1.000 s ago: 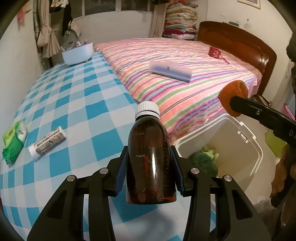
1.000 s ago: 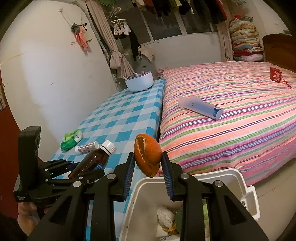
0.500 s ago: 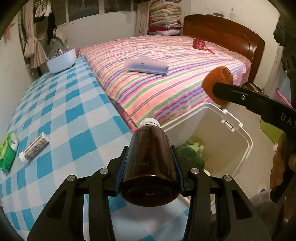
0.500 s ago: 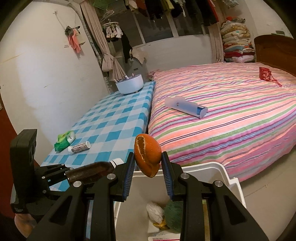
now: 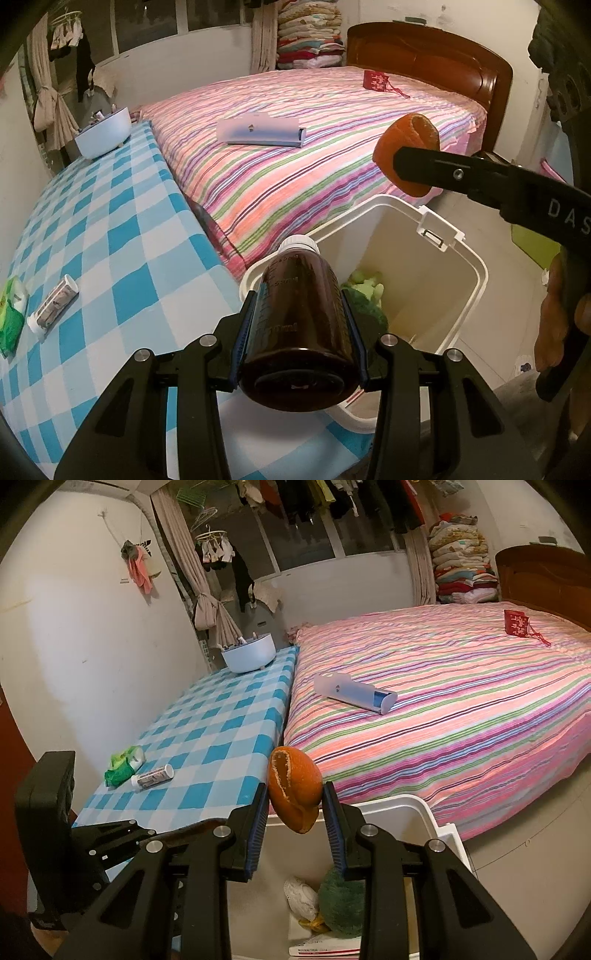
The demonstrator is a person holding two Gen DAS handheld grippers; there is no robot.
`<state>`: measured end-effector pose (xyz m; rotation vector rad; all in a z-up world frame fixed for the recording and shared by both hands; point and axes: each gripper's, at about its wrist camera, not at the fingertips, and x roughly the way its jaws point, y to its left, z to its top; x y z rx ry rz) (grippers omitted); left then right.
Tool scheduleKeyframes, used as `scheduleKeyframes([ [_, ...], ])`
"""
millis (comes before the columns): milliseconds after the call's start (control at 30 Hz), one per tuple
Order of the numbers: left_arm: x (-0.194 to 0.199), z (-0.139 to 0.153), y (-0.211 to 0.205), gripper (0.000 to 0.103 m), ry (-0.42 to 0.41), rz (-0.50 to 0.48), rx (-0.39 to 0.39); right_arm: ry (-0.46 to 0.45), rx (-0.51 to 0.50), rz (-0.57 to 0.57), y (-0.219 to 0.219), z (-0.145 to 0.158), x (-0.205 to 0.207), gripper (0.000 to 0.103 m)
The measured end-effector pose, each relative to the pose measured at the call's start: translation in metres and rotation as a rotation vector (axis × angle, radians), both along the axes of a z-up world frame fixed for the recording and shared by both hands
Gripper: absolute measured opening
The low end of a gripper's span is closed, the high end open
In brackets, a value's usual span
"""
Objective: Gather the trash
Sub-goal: 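Carry the brown bottle and orange peel over the white bin with both tools, then open the right tool to drop the orange peel while the left tool drops the bottle into the bin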
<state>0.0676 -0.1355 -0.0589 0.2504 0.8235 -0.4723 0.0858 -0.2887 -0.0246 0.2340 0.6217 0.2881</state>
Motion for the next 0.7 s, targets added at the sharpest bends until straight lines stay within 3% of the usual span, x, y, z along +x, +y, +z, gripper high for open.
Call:
scheduleKeyframes([
  [700,0.001,-0.007,-0.029,0.042,0.005,-0.041,0.032,0.046,-0.041,-0.078,-0.023,-0.016,-0.004,0.029],
])
